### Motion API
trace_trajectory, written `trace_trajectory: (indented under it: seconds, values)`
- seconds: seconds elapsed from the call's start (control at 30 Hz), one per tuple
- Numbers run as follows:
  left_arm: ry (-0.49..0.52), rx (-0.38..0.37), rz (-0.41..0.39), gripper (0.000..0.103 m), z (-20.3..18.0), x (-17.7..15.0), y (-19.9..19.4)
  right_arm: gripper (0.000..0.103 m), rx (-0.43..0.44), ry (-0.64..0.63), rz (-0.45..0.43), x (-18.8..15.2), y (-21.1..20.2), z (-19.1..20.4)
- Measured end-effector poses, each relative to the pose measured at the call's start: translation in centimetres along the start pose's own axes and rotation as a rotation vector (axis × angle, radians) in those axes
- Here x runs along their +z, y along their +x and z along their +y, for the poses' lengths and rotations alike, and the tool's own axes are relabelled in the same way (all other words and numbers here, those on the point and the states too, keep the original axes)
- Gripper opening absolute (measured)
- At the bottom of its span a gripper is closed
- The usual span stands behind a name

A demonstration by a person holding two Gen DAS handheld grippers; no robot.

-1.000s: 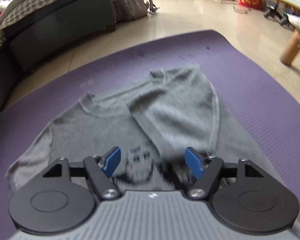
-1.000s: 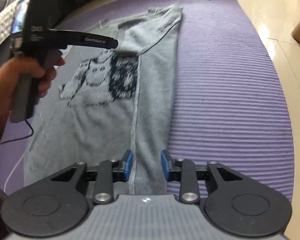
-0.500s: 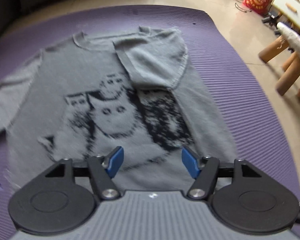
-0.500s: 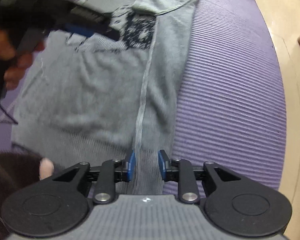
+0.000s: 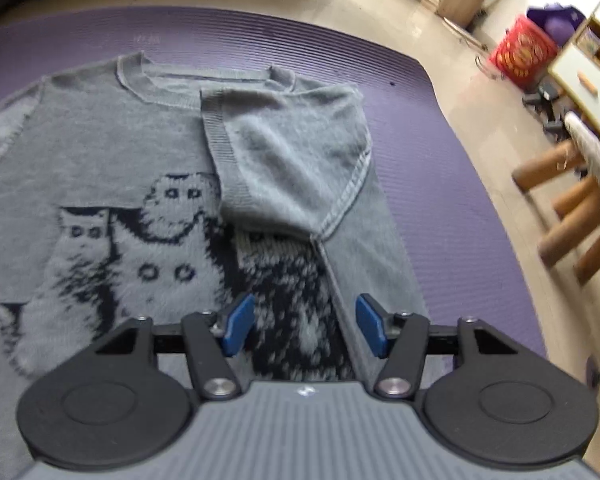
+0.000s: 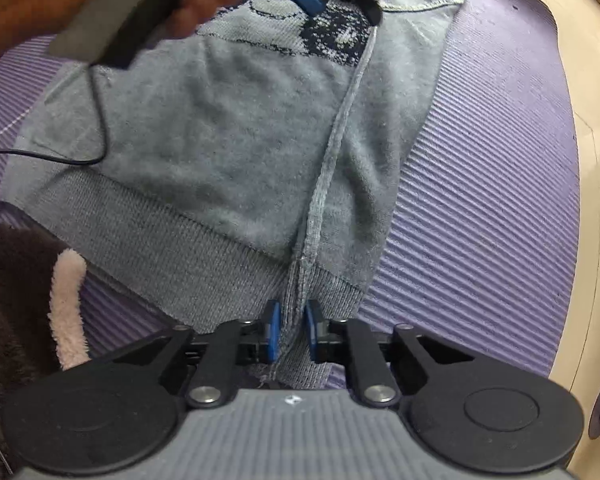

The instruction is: Fold clothes

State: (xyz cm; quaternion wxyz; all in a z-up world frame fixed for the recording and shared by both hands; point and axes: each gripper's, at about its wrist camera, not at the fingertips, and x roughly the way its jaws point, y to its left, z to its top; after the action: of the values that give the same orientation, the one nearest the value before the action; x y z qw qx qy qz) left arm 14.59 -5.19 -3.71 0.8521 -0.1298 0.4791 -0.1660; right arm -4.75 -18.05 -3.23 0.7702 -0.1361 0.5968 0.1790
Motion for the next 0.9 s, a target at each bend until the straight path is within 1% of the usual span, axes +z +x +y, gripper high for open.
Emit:
trace_trajectory:
  seconds: [0.07,0.1,0.13,0.27,0.3,0.37,0.43,0.5,0.63,0.8,0.87,0.9]
  values:
    - [-0.018,-0.013,-0.008,0.042,0.0,0.4,0.6,0.004,0.01,0.012,-0.01,0.1,-0.3,-0.2]
    - [-0.028,-0.023,-0.01,0.038,-0.1,0.7,0.9,0.004,0.019,0.022,-0.019,0.2,-0.6,-0.4]
    - [-0.032,-0.029,-0.01,0.037,-0.1,0.8,1.1,0.004,0.032,0.036,-0.036,0.2,-1.2,-0.8]
    - [-0.015,-0.025,-0.023,0.035,-0.9,1.2,1.8,0.004,0.068,0.059,-0.073,0.3,-2.6,-1.5]
    - [-0.011,-0.022,-0.026,0.033,-1.1,1.3,1.9,0.004,0.073,0.061,-0.078,0.3,-2.8,-1.6]
    - [-0.004,-0.01,-0.034,0.024,-1.2,1.3,2.1,0.004,0.081,0.064,-0.087,0.3,-3.2,-1.9]
    - [0.008,0.003,-0.042,0.005,-1.3,1.3,2.2,0.004,0.095,0.065,-0.097,0.3,-3.6,-2.1]
    - [0.028,0.023,-0.061,0.003,-1.4,1.2,2.3,0.004,0.113,0.064,-0.101,0.3,-3.9,-1.9]
    - [0.08,0.06,-0.109,0.002,-2.1,0.9,1.8,0.004,0.155,0.043,-0.098,0.2,-4.4,-1.7]
    - [0.136,0.098,-0.095,0.003,-2.7,1.1,1.8,0.004,0.184,0.026,-0.074,0.4,-4.0,-1.2]
    - [0.154,0.108,-0.082,0.004,-2.8,1.0,2.0,0.004,0.182,0.019,-0.051,0.5,-3.2,-0.9]
    - [0.16,0.112,-0.078,0.006,-2.9,0.9,2.1,0.004,0.177,0.015,-0.039,0.6,-2.7,-0.6]
